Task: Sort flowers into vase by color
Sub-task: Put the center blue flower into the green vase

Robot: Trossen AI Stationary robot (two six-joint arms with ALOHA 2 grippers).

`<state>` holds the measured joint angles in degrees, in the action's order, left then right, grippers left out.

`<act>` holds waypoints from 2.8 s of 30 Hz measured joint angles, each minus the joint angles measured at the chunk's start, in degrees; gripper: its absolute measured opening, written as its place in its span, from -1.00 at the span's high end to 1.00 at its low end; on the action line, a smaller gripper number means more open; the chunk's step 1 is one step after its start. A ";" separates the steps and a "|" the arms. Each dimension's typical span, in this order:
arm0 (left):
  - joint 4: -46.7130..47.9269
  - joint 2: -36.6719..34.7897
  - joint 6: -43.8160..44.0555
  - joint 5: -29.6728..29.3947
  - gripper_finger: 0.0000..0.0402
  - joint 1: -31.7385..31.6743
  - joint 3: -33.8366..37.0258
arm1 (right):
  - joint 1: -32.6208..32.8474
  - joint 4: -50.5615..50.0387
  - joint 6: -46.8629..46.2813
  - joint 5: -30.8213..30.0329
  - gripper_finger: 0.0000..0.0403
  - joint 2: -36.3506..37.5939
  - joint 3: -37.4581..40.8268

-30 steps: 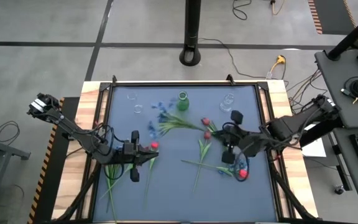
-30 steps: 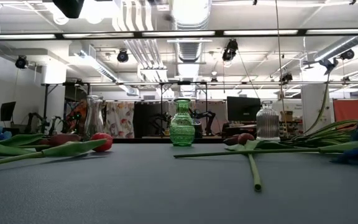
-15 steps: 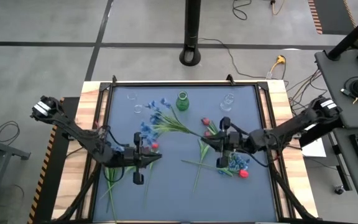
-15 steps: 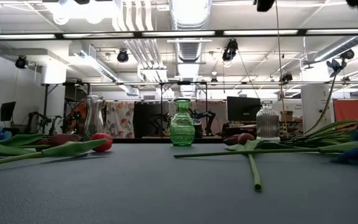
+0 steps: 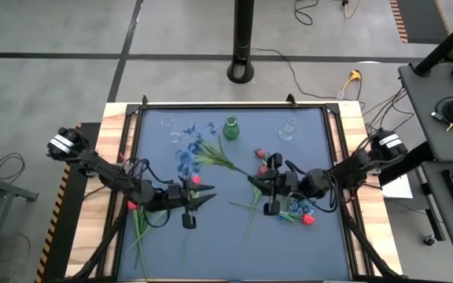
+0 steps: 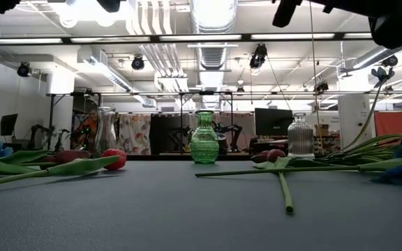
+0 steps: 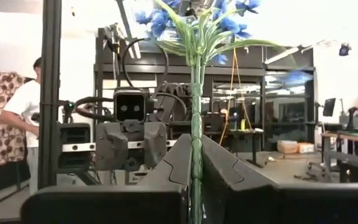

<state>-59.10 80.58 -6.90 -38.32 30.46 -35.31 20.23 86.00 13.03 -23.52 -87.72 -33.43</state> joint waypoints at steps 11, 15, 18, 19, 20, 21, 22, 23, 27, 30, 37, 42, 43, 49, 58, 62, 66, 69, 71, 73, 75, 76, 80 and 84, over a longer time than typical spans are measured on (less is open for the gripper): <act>6.24 -1.37 3.27 -2.24 0.29 2.04 -0.56 | 2.76 -13.21 -5.76 -13.96 0.94 1.13 -0.10; 20.04 -4.84 12.52 -10.81 0.31 6.06 -0.56 | 5.92 -32.63 -12.36 -25.43 0.94 6.84 -0.11; 30.95 -7.94 21.35 -12.29 0.33 9.67 -0.48 | 6.78 -51.15 -22.75 -29.23 0.94 11.90 -0.92; 33.34 -8.83 23.71 -12.26 0.34 10.85 -0.48 | 6.64 -57.96 -27.50 -28.51 0.94 13.43 -1.33; 35.04 -9.65 25.23 -12.27 0.34 11.95 -0.47 | 6.31 -64.76 -32.51 -27.33 0.94 14.50 -1.82; 35.77 -10.35 26.03 -12.33 0.35 12.84 -0.45 | 5.76 -70.34 -36.95 -26.03 0.94 15.23 -2.30; 35.81 -10.84 26.19 -12.60 0.35 13.56 -0.45 | 5.33 -75.12 -40.56 -24.55 0.94 15.61 -2.61; 35.82 -11.27 26.12 -13.47 0.36 14.23 -0.45 | 4.83 -78.35 -43.32 -22.88 0.94 15.62 -2.69; 35.96 -12.45 24.11 -18.35 0.37 15.26 -0.45 | 3.33 -80.39 -46.42 -14.40 0.94 13.73 -2.69; 36.13 -13.02 23.15 -19.67 0.37 15.19 -0.45 | 2.29 -81.46 -47.39 -10.15 0.94 12.79 -3.07; 36.02 -14.37 20.88 -19.67 0.37 15.20 -0.56 | 0.62 -91.20 -50.11 -2.43 0.70 8.52 -7.58; 36.00 -15.94 19.36 -21.15 0.37 15.15 -0.59 | -0.30 -105.86 -51.46 2.28 0.37 4.62 -15.15; 35.96 -16.24 19.02 -21.27 0.37 15.13 -0.61 | -0.39 -109.71 -51.49 1.46 0.31 3.96 -16.95; 35.61 -16.99 16.17 -21.32 0.37 14.80 -0.61 | -2.62 -114.79 -43.98 1.01 0.06 -2.08 -26.17; 35.57 -17.75 14.82 -21.32 0.37 14.78 -0.65 | -9.27 -113.55 -26.60 8.83 -0.15 -14.71 -34.82; 35.57 -17.90 13.59 -21.32 0.37 14.75 -0.65 | -11.55 -112.68 -24.36 10.57 -0.16 -17.49 -36.66; 35.56 -18.14 12.74 -21.33 0.37 14.64 -0.65 | -13.28 -111.77 -23.64 13.52 -0.09 -19.36 -37.44; 35.65 -18.38 12.68 -21.34 0.37 14.64 -0.65 | -13.85 -111.68 -23.66 13.65 0.04 -19.32 -37.42; 35.65 -18.59 12.31 -21.34 0.37 14.64 -0.65 | -14.03 -111.71 -24.06 13.67 0.17 -19.05 -37.42; 35.66 -18.72 11.67 -21.35 0.37 14.64 -0.65 | -14.11 -111.57 -24.59 14.31 0.34 -19.02 -37.40; 35.65 -18.86 11.43 -21.73 0.37 14.64 -0.65 | -14.16 -111.30 -25.20 15.67 0.52 -19.02 -37.40; 35.63 -18.89 11.43 -22.29 0.37 14.64 -0.65 | -14.19 -111.20 -25.46 16.28 0.60 -19.10 -37.38; 35.60 -18.89 11.43 -23.29 0.37 14.64 -0.65 | -14.25 -111.01 -25.77 16.69 0.89 -19.24 -37.16; 35.58 -18.89 11.48 -23.29 0.37 14.64 -0.67 | -14.25 -110.95 -26.61 16.68 0.90 -18.73 -37.12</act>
<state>-23.51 61.69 4.59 -61.60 45.10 -35.99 5.98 -24.96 -13.58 -6.84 -106.45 -70.54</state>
